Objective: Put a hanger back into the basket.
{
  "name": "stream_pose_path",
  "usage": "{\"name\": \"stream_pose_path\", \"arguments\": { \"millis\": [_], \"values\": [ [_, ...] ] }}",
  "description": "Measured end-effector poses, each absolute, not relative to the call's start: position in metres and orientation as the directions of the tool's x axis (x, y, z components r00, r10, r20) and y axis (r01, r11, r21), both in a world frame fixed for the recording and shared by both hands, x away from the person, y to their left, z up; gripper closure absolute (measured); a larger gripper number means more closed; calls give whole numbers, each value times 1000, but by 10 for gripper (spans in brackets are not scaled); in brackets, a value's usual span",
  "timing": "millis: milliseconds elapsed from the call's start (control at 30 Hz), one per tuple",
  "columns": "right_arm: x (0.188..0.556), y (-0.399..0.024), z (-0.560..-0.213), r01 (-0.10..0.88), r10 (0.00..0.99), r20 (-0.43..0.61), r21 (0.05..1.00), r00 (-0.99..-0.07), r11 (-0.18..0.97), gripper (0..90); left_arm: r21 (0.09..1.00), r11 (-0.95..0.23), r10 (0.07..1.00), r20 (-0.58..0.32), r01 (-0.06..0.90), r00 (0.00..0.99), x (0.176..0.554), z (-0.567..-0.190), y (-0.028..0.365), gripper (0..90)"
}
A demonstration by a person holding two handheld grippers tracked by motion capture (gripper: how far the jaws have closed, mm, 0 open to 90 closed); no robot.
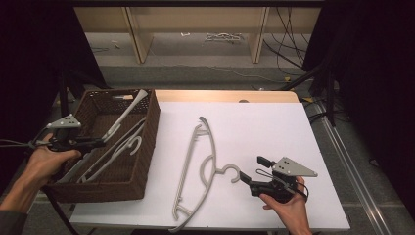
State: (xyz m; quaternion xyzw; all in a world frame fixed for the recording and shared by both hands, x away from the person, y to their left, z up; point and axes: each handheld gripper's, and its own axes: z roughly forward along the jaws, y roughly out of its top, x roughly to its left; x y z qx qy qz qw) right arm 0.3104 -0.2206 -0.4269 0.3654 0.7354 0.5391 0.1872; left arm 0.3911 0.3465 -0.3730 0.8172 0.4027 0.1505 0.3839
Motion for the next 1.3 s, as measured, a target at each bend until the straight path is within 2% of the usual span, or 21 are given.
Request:
{"name": "stream_pose_path", "arguments": {
  "millis": [200,667,867,933,1100,1133,1233,1267,1300],
  "values": [
    [311,-220,-427,328,733,130,935,-667,132,185,698,-452,760,-24,555,650,396,-382,338,819],
    [311,-220,-427,331,734,131,934,-666,133,185,611,-456,805,-28,647,593,411,-403,319,813],
    [310,-221,-427,338,734,137,932,-666,134,185,652,-397,810,-82,646,581,410,-402,316,777],
    [310,-221,-427,337,733,129,930,-668,143,185,670,-357,820,-109,651,562,408,-397,315,700],
    [311,-221,-427,332,734,133,934,-666,132,185,707,-349,817,-93,615,570,399,-379,311,615],
    [311,-221,-427,331,734,132,934,-666,132,185,725,-313,827,-108,613,551,395,-374,308,535],
    [311,-221,-427,328,735,130,935,-665,131,185,784,-242,836,-131,571,533,385,-361,297,489],
    [311,-221,-427,328,735,130,936,-665,130,185,816,-206,837,-139,540,529,376,-351,287,429],
    [311,-221,-427,328,735,130,936,-665,130,185,816,-206,837,-139,540,529,376,-351,287,408]
  ]
}}
